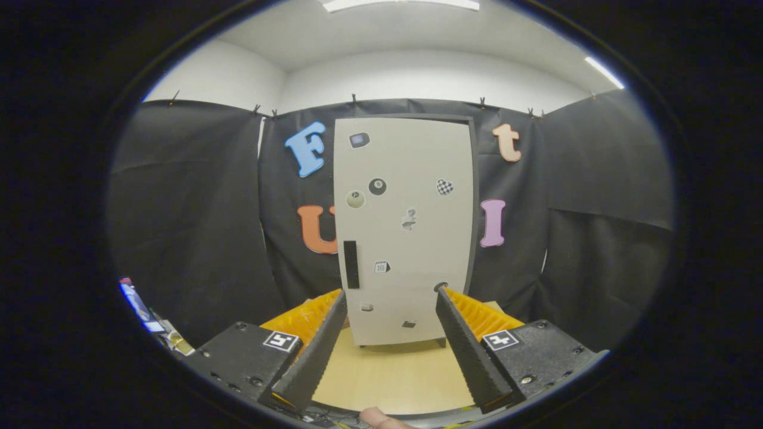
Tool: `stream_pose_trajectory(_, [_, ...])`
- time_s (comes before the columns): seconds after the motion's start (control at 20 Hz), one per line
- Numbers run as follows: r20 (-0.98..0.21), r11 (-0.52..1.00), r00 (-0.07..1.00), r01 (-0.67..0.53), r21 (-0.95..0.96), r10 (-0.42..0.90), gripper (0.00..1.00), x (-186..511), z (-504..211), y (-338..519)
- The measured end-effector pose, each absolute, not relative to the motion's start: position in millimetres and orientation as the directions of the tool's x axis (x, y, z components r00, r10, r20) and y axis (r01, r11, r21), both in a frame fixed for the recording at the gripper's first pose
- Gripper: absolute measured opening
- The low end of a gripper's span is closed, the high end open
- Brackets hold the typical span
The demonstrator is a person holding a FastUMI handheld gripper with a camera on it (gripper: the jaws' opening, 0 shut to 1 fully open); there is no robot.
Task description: Open the shoe cabinet door, grab the shoes and put them into the shoe cabinet, then close the shoe cabinet door.
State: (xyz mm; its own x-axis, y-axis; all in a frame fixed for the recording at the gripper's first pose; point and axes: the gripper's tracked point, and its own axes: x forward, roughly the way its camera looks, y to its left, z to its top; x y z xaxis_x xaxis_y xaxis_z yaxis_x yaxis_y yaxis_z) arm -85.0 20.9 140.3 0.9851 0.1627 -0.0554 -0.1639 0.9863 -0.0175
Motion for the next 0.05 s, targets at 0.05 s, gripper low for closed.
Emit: stream_pose_trajectory(0.05, [-0.055,0.986,0.985,-0.164,-0.016,0.163,0.97,-86.6,140.0,19.0])
